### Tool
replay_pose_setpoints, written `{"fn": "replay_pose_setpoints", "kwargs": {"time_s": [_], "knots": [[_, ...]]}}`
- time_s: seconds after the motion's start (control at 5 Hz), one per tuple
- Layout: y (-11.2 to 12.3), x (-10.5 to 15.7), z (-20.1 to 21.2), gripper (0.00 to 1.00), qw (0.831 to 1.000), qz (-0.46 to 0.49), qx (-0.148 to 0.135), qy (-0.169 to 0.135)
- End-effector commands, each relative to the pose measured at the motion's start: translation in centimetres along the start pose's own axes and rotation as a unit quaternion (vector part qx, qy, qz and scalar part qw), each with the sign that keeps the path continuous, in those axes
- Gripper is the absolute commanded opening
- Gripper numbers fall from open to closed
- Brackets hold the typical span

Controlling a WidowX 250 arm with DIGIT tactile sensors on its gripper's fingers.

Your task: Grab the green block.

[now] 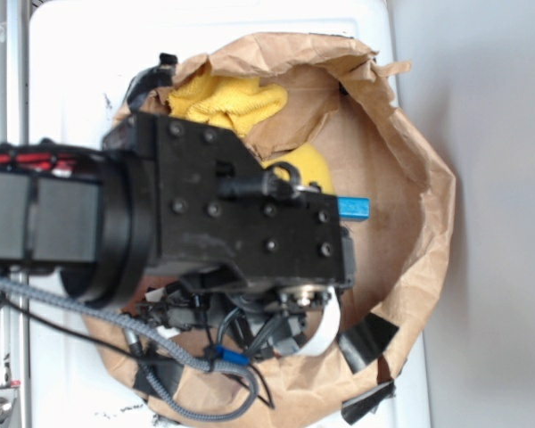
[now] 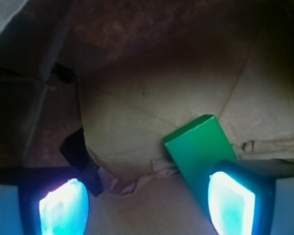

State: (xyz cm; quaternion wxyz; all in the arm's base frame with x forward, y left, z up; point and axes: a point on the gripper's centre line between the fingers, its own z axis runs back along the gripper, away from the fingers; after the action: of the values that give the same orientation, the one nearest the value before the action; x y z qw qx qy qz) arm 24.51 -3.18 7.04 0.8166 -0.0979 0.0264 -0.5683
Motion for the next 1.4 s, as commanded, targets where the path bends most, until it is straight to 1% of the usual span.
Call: {"fn": "replay_pose_setpoints", "kwargs": {"time_s": [0.0,0.2,0.4,0.6,0.8,1.0,1.2], "knots": [[-0.8,1.0,0.3,1.0,1.0,-0.01,0.01,-0.004],[-0.2,1.2,1.9,1.0,0.999,-0.017,-0.002,-0.03],[-0.7,1.1,3.7,1.0,0.998,-0.021,-0.033,-0.043],[-0.4,0.9,4.0,1.0,0.998,-0.022,-0.011,-0.058],[0.8,0.5,2.0,1.0,0.996,-0.037,0.051,-0.057],[1.5,0.5,0.7,1.0,0.995,-0.048,0.072,-0.056],[1.8,0.6,-0.3,1.0,0.994,-0.052,0.083,-0.044]]}}
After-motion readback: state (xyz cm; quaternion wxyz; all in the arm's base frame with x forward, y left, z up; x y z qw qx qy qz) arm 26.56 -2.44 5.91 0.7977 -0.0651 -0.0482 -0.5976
